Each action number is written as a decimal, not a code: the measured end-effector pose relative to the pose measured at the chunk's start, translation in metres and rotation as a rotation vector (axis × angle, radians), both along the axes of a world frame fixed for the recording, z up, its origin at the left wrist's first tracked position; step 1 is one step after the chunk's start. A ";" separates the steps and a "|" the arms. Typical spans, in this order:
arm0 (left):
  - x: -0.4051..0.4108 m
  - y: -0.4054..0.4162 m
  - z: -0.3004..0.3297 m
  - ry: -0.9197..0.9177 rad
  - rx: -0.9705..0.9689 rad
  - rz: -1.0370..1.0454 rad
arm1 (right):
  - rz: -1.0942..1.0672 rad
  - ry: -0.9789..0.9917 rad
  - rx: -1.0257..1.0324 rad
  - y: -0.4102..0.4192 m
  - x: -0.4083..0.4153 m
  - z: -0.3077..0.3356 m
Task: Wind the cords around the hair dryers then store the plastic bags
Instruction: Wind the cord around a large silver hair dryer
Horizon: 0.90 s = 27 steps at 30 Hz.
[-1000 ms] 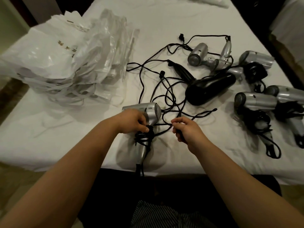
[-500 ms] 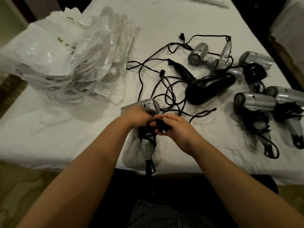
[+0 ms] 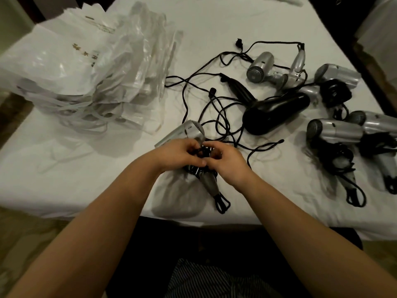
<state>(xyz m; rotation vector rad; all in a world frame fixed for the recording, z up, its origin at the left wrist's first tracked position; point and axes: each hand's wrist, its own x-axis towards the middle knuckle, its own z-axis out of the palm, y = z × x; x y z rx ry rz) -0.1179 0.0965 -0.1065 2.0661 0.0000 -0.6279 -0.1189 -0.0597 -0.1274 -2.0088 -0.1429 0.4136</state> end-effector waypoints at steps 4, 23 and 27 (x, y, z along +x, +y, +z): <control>-0.004 0.006 -0.006 -0.147 0.164 -0.111 | 0.131 -0.179 -0.274 0.000 0.007 -0.002; -0.012 -0.002 -0.026 -0.508 0.421 -0.019 | 0.295 -0.291 -0.449 0.004 0.017 -0.001; -0.014 0.000 -0.032 -0.495 0.464 0.023 | 0.342 -0.277 -0.476 0.007 0.021 0.003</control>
